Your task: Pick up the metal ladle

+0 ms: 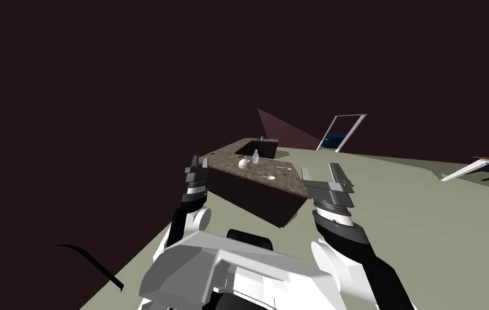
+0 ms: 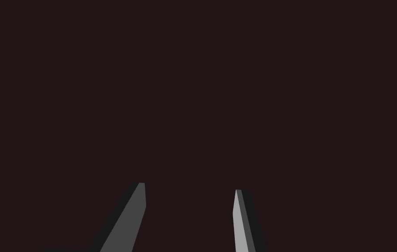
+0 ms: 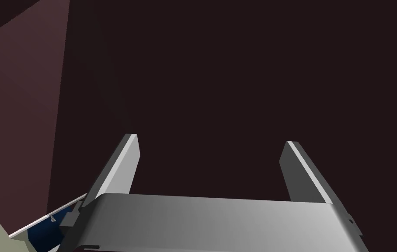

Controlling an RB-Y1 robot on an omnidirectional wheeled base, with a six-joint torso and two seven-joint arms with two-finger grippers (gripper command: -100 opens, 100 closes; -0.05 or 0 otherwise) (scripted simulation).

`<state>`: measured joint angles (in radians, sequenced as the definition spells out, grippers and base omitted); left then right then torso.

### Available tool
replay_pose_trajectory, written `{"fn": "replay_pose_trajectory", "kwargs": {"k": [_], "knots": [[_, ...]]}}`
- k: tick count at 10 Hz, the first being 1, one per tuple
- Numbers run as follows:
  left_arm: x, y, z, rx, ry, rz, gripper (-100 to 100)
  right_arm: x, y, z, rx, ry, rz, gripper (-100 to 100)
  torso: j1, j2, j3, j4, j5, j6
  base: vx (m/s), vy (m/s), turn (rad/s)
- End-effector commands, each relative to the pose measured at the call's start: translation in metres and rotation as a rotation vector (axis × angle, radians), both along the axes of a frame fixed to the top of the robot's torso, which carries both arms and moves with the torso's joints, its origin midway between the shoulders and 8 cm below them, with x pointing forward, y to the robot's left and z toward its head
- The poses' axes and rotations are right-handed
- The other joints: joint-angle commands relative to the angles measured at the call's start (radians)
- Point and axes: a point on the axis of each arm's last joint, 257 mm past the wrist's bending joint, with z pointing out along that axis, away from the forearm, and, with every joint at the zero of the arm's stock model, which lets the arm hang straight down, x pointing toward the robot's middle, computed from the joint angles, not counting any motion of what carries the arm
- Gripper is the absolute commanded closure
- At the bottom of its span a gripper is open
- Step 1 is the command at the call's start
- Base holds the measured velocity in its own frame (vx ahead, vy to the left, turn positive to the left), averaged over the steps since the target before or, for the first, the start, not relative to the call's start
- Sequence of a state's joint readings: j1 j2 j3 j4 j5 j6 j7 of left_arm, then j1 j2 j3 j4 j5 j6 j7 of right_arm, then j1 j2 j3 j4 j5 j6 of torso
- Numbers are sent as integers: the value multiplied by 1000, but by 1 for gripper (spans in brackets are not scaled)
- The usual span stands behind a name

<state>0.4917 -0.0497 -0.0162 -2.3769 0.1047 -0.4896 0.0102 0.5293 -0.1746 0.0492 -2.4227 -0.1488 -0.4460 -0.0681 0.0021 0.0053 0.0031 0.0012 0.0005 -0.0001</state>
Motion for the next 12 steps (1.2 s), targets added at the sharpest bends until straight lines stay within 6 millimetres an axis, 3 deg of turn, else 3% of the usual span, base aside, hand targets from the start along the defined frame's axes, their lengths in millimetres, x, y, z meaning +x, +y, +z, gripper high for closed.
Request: {"fn": "replay_pose_trajectory", "kwargs": {"k": [1,12], "knots": [[0,0,0,0,0,0,0,-4,9,0,-16,1,48,-100,0,0,0,0,0,0,-93,56,98],[0,0,0,0,0,0,0,-17,58,-15,-147,71,287,-100,0,-3,-1,-1,0,0,-56,51,77]]}}
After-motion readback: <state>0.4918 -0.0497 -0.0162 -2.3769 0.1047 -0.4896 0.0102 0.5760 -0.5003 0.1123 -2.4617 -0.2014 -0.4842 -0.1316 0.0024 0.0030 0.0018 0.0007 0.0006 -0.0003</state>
